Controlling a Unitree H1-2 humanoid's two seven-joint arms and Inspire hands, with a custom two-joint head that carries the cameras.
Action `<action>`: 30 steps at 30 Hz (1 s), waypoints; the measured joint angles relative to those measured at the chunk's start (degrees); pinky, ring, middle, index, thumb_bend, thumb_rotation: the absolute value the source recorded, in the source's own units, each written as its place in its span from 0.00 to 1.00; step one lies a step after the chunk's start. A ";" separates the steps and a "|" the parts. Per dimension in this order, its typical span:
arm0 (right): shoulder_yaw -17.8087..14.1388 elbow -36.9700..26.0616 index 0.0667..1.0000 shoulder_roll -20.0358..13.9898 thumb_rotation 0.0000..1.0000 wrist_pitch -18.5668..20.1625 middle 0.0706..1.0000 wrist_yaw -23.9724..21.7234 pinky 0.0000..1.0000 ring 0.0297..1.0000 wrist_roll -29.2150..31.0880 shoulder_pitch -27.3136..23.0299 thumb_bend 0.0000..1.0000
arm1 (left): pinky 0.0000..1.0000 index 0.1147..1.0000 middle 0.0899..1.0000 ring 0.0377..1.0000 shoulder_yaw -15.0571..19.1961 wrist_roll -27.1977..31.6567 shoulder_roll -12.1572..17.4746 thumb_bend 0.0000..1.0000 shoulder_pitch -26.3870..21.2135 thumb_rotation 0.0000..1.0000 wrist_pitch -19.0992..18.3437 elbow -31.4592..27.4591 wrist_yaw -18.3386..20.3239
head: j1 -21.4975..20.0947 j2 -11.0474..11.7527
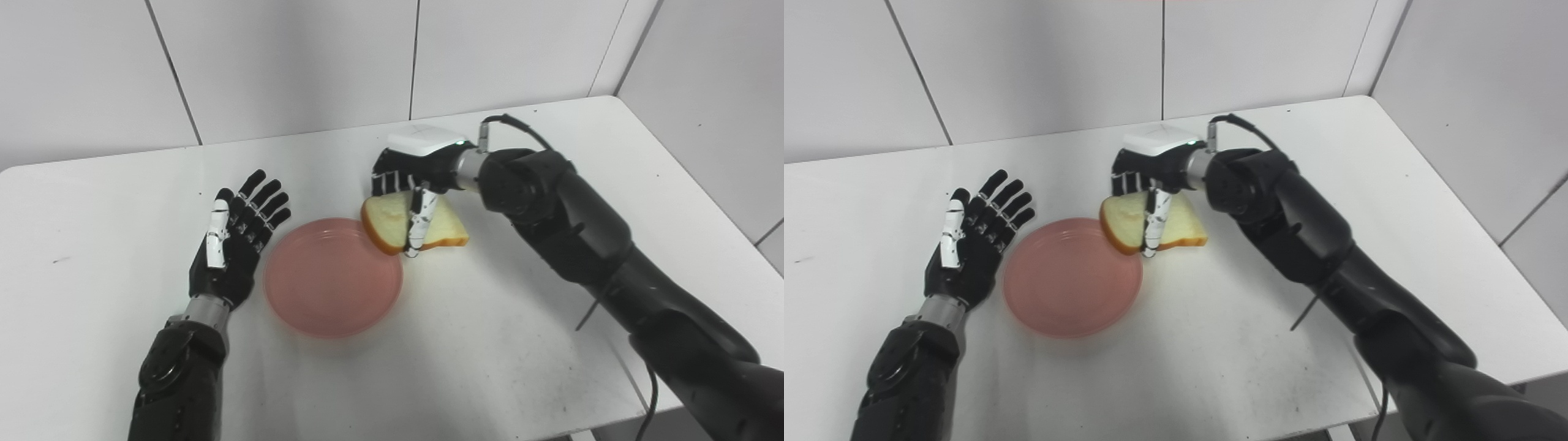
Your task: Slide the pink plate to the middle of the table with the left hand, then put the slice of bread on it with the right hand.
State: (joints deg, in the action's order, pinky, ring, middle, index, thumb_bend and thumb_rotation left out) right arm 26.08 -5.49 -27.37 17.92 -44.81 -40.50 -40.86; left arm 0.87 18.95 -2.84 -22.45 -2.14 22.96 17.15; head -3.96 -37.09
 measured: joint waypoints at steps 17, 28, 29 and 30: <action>4.82 6.88 0.46 7.86 0.00 -1.97 0.41 0.64 0.37 0.43 -2.32 -3.81 0.53 | 0.84 0.83 0.83 0.84 -0.70 -3.19 -2.68 0.44 0.12 1.00 0.82 -0.57 -3.79 | 3.51 -0.97; 6.07 8.74 0.46 11.19 0.00 -2.46 0.43 1.67 0.37 0.44 -2.90 -3.92 0.53 | 0.83 0.76 0.79 0.82 -0.59 -4.01 -4.01 0.40 0.38 1.00 0.86 -1.19 -4.63 | 3.52 -2.02; 6.16 8.71 0.46 11.16 0.00 -2.46 0.43 1.63 0.37 0.44 -2.97 -3.91 0.53 | 0.83 0.76 0.79 0.82 -0.56 -4.02 -4.29 0.40 0.64 1.00 0.82 -1.61 -4.93 | 3.52 -2.02; 6.20 8.67 0.46 11.13 0.00 -2.46 0.43 1.59 0.37 0.44 -3.03 -3.89 0.53 | 0.83 0.76 0.79 0.82 -0.57 -4.03 -4.43 0.40 0.90 1.00 0.81 -1.93 -5.02 | 3.52 -2.11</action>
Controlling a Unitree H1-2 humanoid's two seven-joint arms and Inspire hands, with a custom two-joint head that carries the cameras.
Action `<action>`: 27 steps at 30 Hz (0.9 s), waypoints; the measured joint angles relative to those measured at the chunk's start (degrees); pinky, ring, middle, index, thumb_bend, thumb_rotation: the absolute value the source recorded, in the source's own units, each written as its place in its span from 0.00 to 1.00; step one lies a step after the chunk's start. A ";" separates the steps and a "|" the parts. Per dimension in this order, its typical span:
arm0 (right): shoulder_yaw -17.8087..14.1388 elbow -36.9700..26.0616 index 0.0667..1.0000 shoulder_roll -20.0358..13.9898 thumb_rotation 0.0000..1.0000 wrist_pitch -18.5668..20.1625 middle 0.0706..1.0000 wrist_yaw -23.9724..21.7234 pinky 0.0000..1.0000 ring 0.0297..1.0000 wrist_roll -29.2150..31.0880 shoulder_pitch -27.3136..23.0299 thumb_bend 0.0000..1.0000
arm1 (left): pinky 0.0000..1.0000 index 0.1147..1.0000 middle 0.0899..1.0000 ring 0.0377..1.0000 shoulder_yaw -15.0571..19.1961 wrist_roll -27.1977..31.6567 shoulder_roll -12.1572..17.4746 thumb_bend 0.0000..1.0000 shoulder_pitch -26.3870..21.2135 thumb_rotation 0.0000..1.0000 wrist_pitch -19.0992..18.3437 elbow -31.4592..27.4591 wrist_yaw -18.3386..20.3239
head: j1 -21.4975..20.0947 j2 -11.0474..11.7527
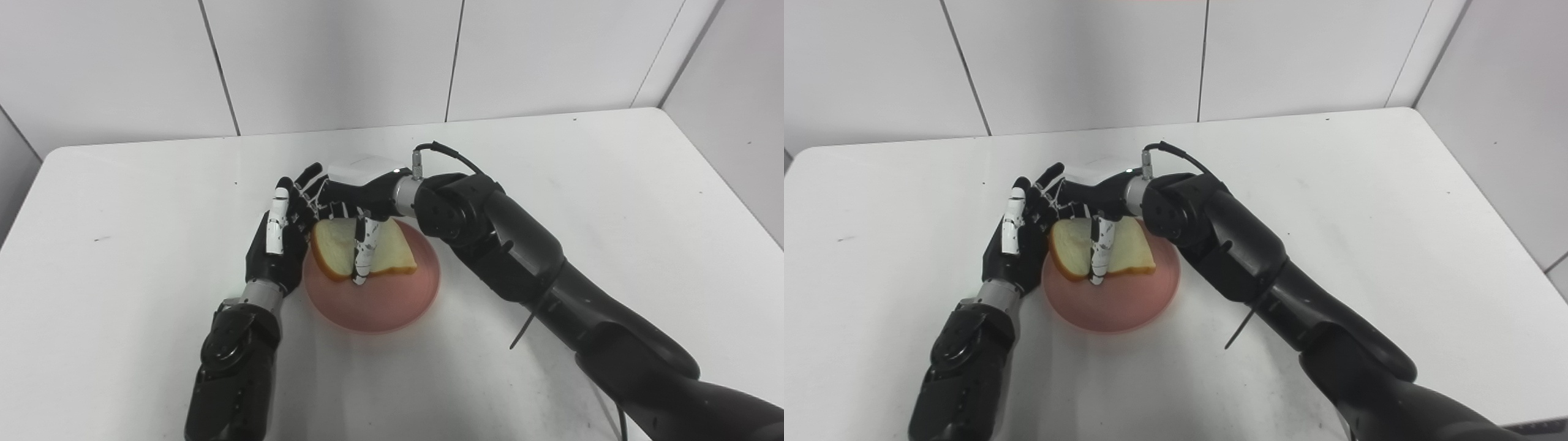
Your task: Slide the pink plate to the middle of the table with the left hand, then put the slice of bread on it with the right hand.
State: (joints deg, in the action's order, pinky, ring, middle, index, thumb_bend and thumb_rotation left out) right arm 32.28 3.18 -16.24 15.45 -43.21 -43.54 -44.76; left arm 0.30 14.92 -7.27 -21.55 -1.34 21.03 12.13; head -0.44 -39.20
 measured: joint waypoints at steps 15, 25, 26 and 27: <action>1.22 -0.33 0.68 -0.19 0.15 -0.28 0.47 1.44 0.33 0.40 -2.11 4.06 0.65 | 0.83 0.80 0.84 0.86 -0.22 -0.12 0.02 0.40 0.25 1.00 -0.99 -0.82 -0.41 | 0.26 -0.88; 2.64 -6.00 0.86 -1.85 0.82 1.26 0.90 -3.53 0.76 0.86 -6.36 4.64 0.83 | 0.82 0.81 0.84 0.85 -0.42 -0.17 0.35 0.37 0.28 1.00 -1.06 -1.03 0.00 | 0.00 -1.06; 2.58 -6.06 0.89 -1.86 0.85 1.35 0.92 -3.73 0.82 0.90 -6.42 4.64 0.85 | 0.82 0.82 0.85 0.86 -0.52 -0.18 0.35 0.36 0.28 1.00 -1.05 -1.05 0.00 | 0.00 -1.06; 2.53 -6.20 0.92 -1.86 0.89 1.46 0.95 -3.99 0.87 0.93 -6.53 4.65 0.87 | 0.82 0.82 0.85 0.86 -0.58 -0.19 0.35 0.36 0.28 1.00 -1.04 -1.04 0.03 | 0.00 -1.14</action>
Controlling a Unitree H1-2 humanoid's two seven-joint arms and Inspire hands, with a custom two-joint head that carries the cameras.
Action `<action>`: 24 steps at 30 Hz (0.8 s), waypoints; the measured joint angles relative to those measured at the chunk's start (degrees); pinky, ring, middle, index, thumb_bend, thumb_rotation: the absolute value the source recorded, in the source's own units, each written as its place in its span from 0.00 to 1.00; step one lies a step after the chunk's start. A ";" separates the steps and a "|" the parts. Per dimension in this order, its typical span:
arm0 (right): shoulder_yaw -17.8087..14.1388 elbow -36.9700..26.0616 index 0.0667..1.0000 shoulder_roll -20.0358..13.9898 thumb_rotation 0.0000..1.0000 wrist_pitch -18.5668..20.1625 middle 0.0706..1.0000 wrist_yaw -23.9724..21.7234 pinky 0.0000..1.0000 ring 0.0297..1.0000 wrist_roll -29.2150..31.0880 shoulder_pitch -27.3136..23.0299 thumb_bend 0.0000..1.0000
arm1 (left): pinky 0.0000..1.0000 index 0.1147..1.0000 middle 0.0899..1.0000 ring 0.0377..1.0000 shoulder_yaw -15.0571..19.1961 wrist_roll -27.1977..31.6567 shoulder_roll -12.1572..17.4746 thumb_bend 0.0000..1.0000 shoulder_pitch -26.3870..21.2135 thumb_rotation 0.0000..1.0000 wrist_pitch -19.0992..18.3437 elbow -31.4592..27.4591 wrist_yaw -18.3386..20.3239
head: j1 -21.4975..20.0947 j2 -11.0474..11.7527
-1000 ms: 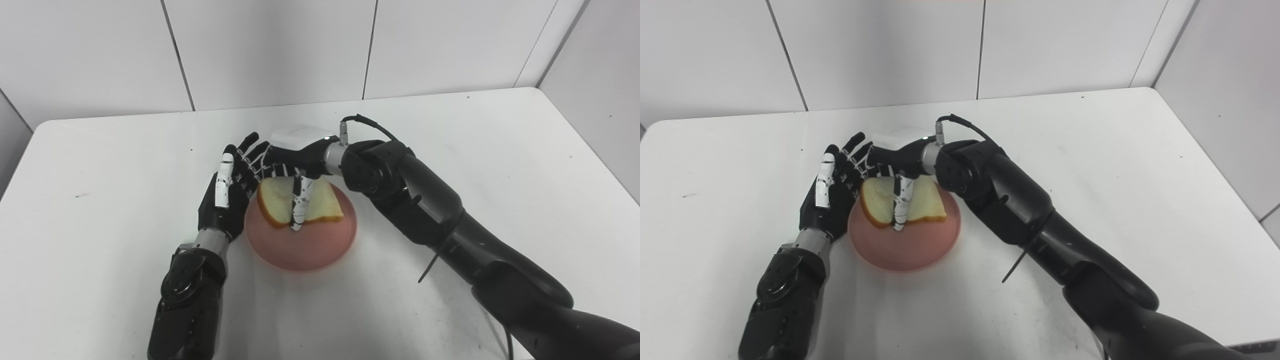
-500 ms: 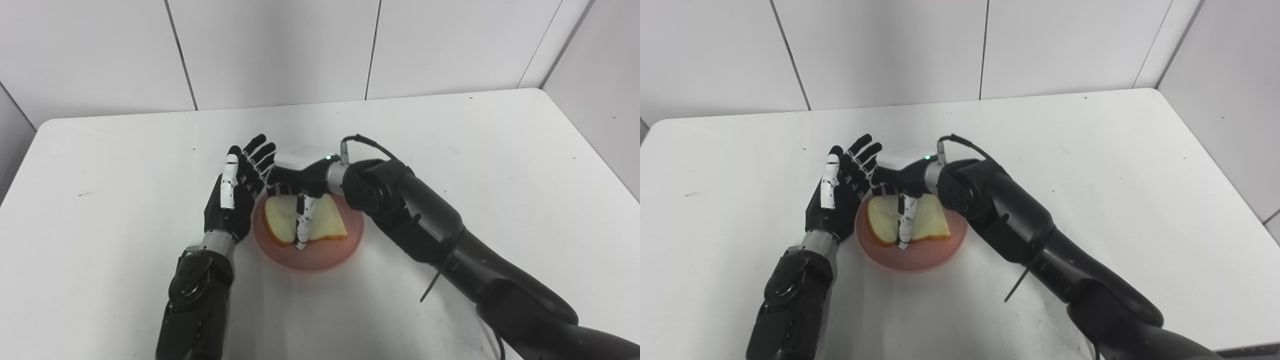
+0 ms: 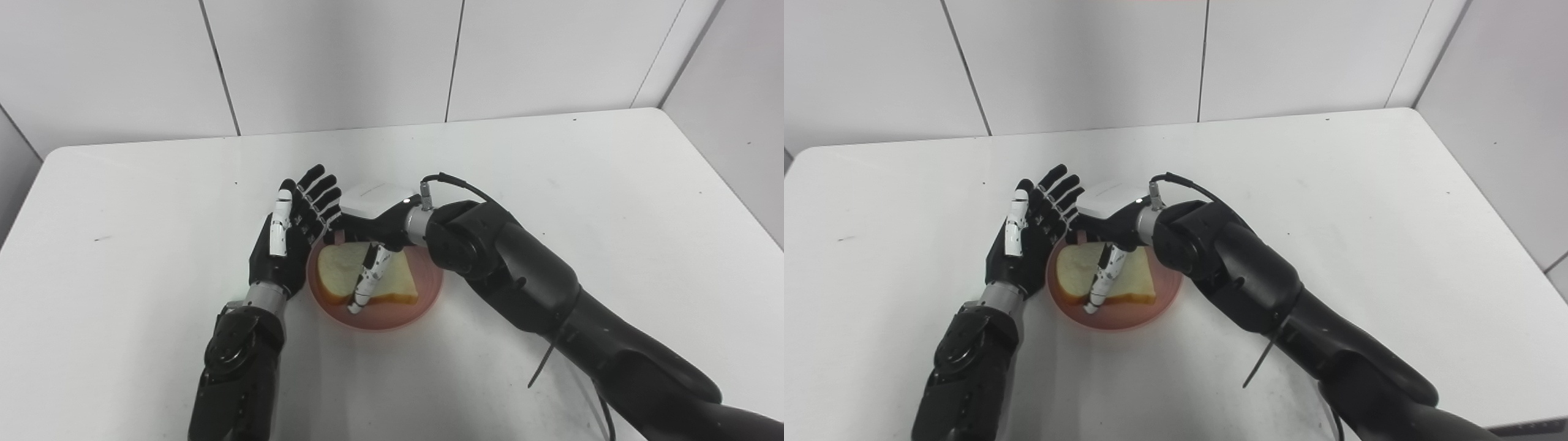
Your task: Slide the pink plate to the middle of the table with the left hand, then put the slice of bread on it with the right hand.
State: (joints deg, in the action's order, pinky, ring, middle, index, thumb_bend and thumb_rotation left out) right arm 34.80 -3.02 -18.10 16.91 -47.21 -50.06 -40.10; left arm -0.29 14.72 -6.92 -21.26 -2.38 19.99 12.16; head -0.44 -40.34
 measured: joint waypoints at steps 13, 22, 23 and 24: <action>-1.66 -6.33 1.00 -2.23 1.00 0.27 1.00 -6.38 1.00 1.00 -0.56 1.46 1.00 | 0.81 0.81 0.82 0.82 0.44 0.36 -0.37 0.35 0.74 1.00 0.25 -0.74 0.19 | -0.17 0.35; -4.96 -10.33 1.00 -2.31 0.86 0.42 1.00 -8.36 0.99 1.00 -0.17 1.50 1.00 | 0.83 0.83 0.84 0.86 0.25 0.28 0.10 0.40 0.32 1.00 0.42 0.12 0.43 | -0.44 0.61; -5.05 -10.11 1.00 -2.40 0.85 0.39 1.00 -8.35 0.99 1.00 -0.12 1.51 1.00 | 0.83 0.83 0.84 0.85 0.15 0.02 0.21 0.40 0.28 1.00 0.42 0.11 0.42 | -0.44 0.61; -5.10 -9.90 1.00 -2.50 0.84 0.37 1.00 -8.35 1.00 1.00 -0.08 1.53 1.00 | 0.84 0.83 0.84 0.86 0.08 -0.07 0.32 0.41 0.27 1.00 0.42 0.10 0.42 | -0.53 0.53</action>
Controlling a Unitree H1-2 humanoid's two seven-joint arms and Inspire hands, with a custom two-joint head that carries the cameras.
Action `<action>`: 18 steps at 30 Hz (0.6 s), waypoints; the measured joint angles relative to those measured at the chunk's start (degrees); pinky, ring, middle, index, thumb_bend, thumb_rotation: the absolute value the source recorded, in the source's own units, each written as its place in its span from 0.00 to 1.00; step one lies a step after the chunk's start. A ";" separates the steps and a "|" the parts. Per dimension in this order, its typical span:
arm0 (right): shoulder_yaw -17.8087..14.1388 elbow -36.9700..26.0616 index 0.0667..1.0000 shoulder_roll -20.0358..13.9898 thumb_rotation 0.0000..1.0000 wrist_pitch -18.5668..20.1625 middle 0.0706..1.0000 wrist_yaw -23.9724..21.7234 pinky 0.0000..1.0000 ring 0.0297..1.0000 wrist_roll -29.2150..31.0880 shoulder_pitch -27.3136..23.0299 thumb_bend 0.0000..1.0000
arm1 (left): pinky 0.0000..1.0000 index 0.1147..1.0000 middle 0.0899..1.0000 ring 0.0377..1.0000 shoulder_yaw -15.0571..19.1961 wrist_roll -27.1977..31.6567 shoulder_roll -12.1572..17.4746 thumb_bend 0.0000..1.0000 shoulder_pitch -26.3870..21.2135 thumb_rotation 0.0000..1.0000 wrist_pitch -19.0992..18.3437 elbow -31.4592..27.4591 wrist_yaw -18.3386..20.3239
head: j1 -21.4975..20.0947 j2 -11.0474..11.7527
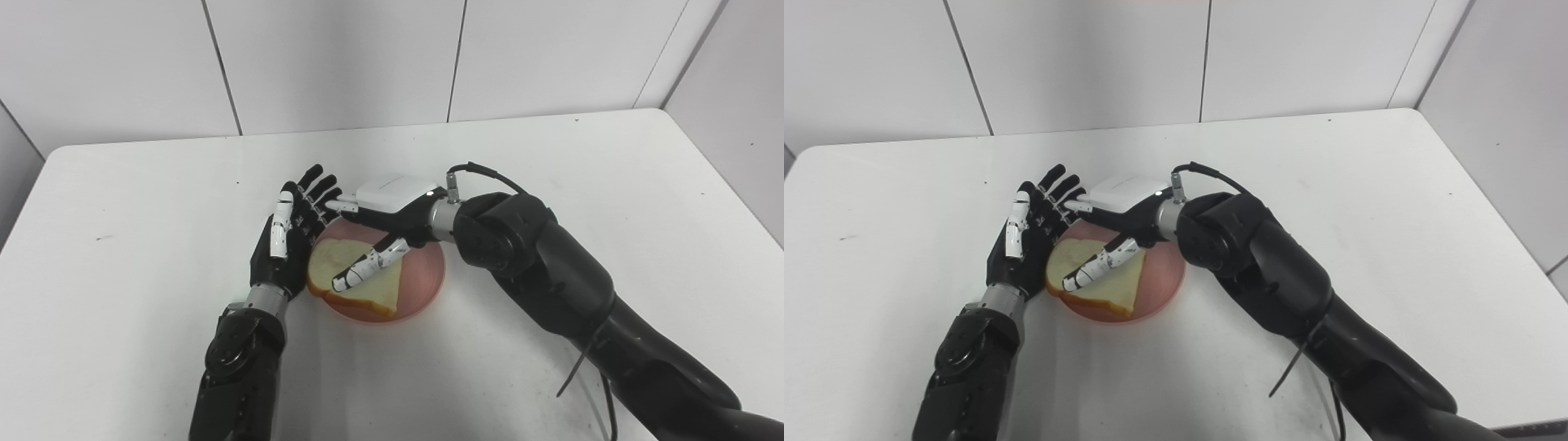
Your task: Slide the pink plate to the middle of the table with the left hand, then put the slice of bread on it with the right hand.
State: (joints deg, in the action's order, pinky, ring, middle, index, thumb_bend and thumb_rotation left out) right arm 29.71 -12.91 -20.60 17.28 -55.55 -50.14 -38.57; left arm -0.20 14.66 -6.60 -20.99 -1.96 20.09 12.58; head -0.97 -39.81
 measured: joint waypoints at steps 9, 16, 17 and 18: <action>-3.44 0.09 1.00 -1.17 0.95 -0.36 1.00 3.08 1.00 1.00 2.97 2.44 0.98 | 0.86 0.82 0.85 0.86 -0.10 0.15 0.68 0.44 0.04 0.99 -0.23 -0.55 0.05 | -0.18 0.52; -18.16 -1.82 1.00 3.35 1.00 -2.73 1.00 20.52 0.86 1.00 16.01 10.16 0.87 | 0.87 0.86 0.88 0.88 0.34 -2.38 0.72 0.44 3.31 1.00 0.28 -4.96 -1.88 | -0.09 1.23; -19.44 -1.96 1.00 4.34 1.00 -2.75 1.00 22.68 0.88 1.00 17.19 11.60 0.86 | 0.88 0.88 0.89 0.89 0.20 -2.91 0.88 0.42 3.87 1.00 0.91 -5.40 -2.31 | -0.09 1.23; -21.47 -2.20 1.00 5.61 1.00 -2.75 1.00 25.06 0.89 1.00 19.09 13.56 0.85 | 0.89 0.89 0.90 0.90 -0.12 -3.91 1.12 0.41 4.54 1.00 1.37 -6.28 -2.72 | 0.00 1.49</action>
State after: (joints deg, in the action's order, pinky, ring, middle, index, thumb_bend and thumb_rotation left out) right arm 8.23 -15.11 -14.98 14.53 -30.49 -31.05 -25.02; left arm -0.32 10.74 -5.48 -16.45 -0.58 13.82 9.86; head -0.97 -38.32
